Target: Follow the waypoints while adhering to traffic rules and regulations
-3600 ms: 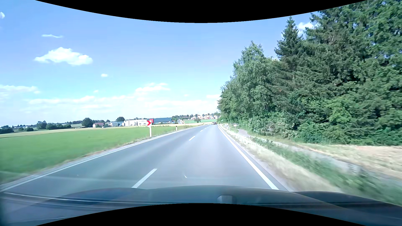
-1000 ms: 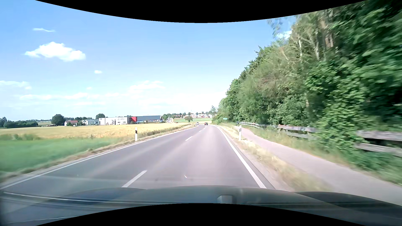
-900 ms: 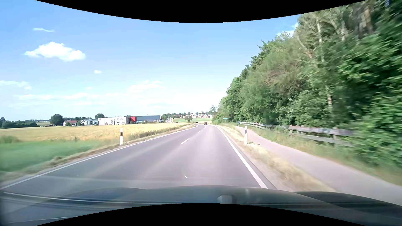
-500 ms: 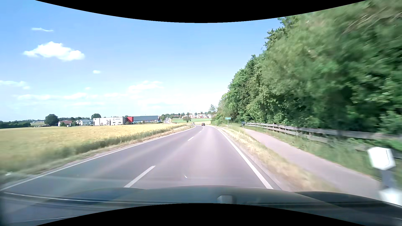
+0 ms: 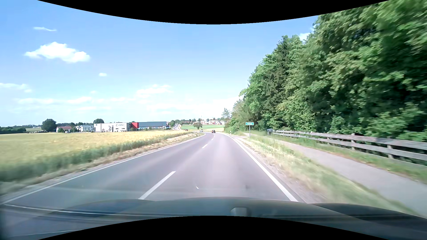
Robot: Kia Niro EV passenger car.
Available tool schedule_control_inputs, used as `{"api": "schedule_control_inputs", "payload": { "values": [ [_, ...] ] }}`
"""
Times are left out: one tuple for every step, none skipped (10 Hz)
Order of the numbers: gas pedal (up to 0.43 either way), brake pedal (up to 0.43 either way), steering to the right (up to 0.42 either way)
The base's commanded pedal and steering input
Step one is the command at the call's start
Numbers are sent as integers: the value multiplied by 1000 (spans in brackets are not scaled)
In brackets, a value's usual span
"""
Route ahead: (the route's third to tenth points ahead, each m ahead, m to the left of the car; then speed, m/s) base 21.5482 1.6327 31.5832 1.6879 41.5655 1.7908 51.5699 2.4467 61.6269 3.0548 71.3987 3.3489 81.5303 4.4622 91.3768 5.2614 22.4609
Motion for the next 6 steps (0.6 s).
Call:
{"api": "schedule_control_inputs", "payload": {
  "values": [
    [20, 6, -3],
    [20, 6, -1],
    [20, 6, 0],
    [20, 6, 0],
    [20, 6, 0],
    [20, 6, -1]
  ]
}}
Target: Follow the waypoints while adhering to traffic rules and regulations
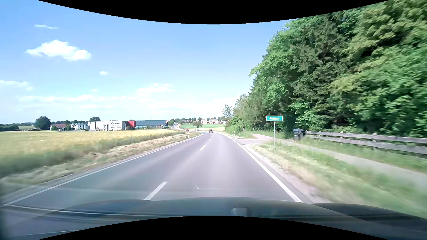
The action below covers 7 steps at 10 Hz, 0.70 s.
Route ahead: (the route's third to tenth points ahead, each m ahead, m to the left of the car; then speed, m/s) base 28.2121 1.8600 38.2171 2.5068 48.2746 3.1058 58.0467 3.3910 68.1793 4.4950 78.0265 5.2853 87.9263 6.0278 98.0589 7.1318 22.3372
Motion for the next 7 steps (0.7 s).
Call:
{"api": "schedule_control_inputs", "payload": {
  "values": [
    [20, 6, -2],
    [20, 6, -2],
    [20, 6, -4],
    [20, 6, -5],
    [20, 12, -5],
    [20, 6, -6],
    [20, 6, -9]
  ]
}}
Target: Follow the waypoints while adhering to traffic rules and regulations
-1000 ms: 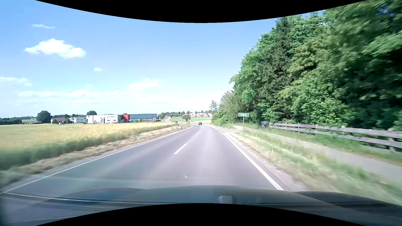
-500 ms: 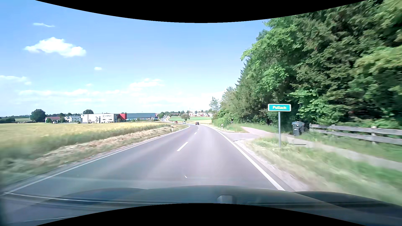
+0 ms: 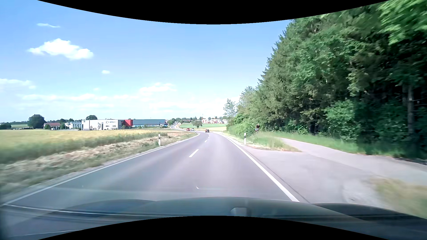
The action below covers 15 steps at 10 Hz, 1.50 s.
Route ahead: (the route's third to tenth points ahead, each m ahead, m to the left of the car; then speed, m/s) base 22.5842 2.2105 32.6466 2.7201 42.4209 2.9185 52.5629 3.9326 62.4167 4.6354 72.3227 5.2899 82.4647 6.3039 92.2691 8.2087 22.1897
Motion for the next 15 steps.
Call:
{"api": "schedule_control_inputs", "payload": {
  "values": [
    [20, 6, -10],
    [20, 6, -10],
    [20, 6, -10],
    [20, 6, -11],
    [20, 6, -11],
    [20, 6, -11],
    [20, 6, -10],
    [20, 6, -10],
    [20, 6, -10],
    [20, 6, -9],
    [20, 6, -7],
    [20, 6, -7],
    [20, 6, -7],
    [20, 6, -8],
    [20, 6, -9]
  ]
}}
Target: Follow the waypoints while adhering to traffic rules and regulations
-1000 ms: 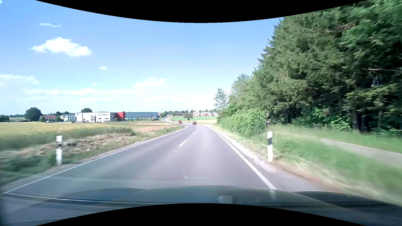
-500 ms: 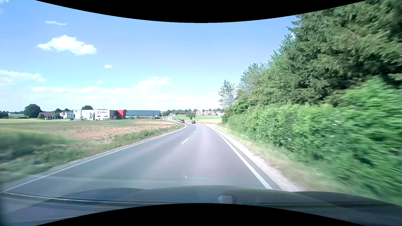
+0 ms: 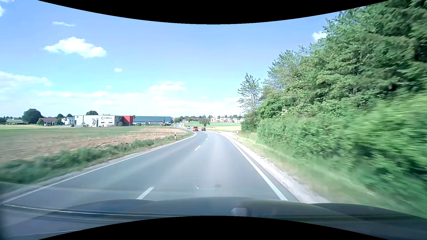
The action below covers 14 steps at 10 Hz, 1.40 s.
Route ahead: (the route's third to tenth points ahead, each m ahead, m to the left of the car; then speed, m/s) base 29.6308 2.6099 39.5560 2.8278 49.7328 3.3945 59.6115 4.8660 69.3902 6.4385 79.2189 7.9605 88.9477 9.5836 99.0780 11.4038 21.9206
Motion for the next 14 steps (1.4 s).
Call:
{"api": "schedule_control_inputs", "payload": {
  "values": [
    [20, 6, -9],
    [20, 6, -11],
    [20, 6, -11],
    [20, 6, -11],
    [20, 6, -10],
    [20, 6, -10],
    [20, 6, -11],
    [20, 6, -11],
    [20, 6, -12],
    [20, 6, -12],
    [20, 6, -12],
    [20, 6, -12],
    [20, 6, -12],
    [20, 6, -12]
  ]
}}
